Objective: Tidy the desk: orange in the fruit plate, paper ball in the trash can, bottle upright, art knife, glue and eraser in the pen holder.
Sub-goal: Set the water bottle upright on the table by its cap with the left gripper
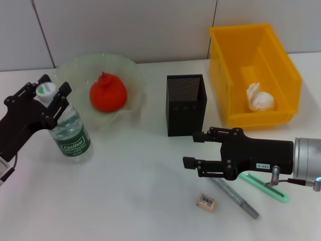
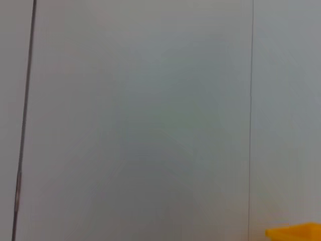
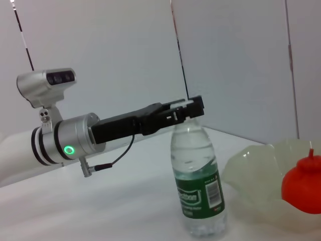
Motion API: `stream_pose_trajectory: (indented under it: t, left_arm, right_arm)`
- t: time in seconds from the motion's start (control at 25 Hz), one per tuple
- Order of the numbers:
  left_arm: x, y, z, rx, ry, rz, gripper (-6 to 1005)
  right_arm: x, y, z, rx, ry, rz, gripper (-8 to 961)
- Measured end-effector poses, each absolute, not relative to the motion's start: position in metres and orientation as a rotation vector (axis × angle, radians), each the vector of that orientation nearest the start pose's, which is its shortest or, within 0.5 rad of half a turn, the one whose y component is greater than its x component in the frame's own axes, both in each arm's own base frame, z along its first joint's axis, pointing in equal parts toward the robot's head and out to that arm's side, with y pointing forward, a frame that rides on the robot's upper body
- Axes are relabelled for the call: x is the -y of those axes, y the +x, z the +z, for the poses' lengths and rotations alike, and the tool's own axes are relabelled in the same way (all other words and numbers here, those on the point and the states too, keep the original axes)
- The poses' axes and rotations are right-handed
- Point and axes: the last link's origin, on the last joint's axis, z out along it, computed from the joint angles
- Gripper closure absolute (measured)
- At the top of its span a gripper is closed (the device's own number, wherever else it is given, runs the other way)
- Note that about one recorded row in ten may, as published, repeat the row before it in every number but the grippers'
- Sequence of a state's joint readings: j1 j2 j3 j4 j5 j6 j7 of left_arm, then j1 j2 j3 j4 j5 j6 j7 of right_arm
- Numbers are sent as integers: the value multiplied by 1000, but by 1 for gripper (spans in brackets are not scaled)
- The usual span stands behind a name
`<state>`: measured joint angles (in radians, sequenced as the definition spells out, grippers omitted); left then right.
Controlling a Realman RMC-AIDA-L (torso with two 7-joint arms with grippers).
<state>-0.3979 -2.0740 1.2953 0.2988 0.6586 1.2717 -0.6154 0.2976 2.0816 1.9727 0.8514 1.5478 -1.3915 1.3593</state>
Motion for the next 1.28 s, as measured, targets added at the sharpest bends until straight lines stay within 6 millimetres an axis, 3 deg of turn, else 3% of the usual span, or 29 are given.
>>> stream_pose_trajectory:
  t: [0.16, 0.4, 0.6, 1.28]
  left_arm:
    - [-331, -285, -11, 432, -1981, -977, 528]
    - [-331, -285, -10, 429, -1979, -980, 270]
    - [-332, -282, -7, 411, -1972, -998, 194]
    - [-325, -271, 16, 378, -1884, -1202, 194]
  right_arm:
    - [-304, 253, -16, -505, -2680, 748, 216]
    - [-304, 253, -16, -507, -2681, 749, 216]
    - [-304, 253, -16, -508, -2681, 749, 216]
    - [-303, 255, -16, -518, -2678, 747, 216]
